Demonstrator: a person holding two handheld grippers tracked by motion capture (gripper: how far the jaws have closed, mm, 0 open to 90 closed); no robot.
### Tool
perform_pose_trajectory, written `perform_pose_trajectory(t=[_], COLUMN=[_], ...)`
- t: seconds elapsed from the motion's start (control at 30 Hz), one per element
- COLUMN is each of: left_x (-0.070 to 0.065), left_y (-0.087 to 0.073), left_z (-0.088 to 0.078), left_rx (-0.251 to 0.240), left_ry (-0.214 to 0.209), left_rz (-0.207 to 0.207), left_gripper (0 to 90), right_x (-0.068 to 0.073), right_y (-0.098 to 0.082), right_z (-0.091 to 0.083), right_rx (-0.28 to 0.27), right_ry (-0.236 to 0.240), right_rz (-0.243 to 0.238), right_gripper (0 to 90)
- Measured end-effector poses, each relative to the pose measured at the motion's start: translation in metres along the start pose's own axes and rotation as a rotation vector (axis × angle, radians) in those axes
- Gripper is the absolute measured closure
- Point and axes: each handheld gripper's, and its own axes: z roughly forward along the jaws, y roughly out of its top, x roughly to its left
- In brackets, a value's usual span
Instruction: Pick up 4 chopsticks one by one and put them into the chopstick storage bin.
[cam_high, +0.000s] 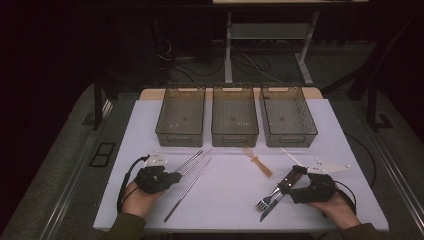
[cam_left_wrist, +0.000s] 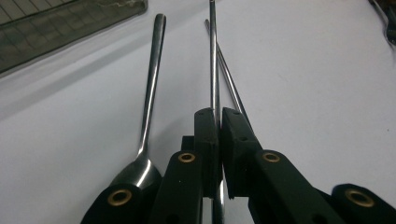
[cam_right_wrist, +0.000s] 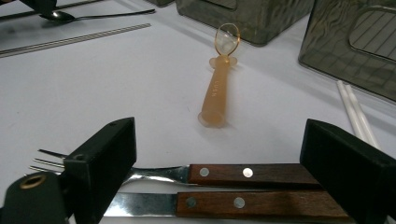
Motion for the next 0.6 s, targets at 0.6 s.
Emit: perform_pose_trajectory(t=[0.6], left_x=[-0.004], left_y=[0.023], left_z=[0.004], left_rx=[-0.062], left_ry=[-0.037], left_rz=[0.015], left_gripper=[84.8], right_x=[0.002], right_y=[-0.001], right_z=[0.002], right_rx=[0.022], right_ry=[0.008], right_rz=[-0.013], right_gripper=[10.7])
